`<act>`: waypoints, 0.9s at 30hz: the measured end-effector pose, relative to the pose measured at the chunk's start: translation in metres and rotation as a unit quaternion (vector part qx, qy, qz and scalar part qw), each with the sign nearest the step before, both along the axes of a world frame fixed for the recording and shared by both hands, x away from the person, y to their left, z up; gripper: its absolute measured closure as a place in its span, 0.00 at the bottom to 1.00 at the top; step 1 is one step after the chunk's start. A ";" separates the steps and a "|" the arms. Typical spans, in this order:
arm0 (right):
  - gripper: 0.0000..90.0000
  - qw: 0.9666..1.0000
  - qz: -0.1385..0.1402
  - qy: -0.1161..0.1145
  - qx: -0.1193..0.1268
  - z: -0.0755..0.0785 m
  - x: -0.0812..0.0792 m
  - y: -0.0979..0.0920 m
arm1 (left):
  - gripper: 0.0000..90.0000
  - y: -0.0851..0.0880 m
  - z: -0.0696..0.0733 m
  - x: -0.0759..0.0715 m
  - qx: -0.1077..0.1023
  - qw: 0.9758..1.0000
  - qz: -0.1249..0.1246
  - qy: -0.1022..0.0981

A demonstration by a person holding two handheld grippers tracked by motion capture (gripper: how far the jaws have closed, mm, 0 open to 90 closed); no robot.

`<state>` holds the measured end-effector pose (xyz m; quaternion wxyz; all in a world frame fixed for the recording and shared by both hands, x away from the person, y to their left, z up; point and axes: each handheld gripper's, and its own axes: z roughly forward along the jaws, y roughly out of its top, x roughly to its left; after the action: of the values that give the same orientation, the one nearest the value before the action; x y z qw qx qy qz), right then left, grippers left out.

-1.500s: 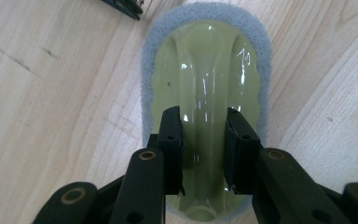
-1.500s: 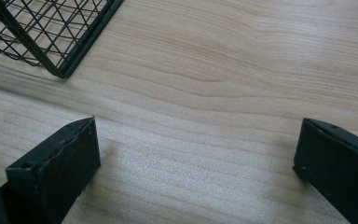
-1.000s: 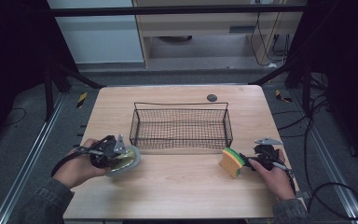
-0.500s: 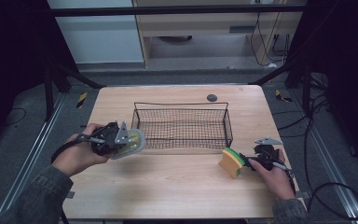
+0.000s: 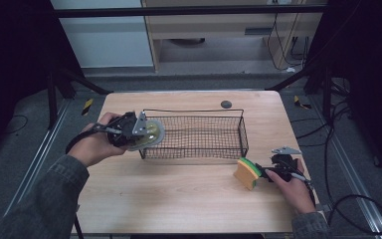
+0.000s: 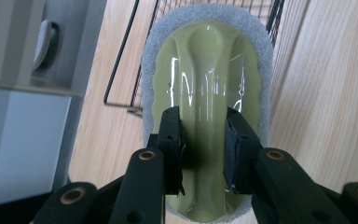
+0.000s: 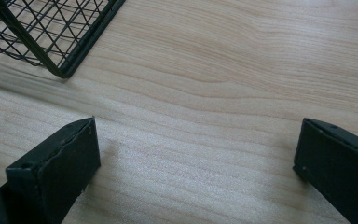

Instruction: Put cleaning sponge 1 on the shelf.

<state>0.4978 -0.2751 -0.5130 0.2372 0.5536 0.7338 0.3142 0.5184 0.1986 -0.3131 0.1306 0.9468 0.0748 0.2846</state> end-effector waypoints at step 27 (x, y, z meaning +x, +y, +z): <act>0.00 1.000 0.001 0.000 -0.002 0.000 0.000 0.000 | 0.79 -0.044 0.002 0.036 0.019 0.999 -0.027 -0.010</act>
<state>0.4981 -0.2752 -0.5129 0.2380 0.5527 0.7350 0.3124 0.5547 0.1550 -0.3113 0.1215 0.9477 0.0428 0.2921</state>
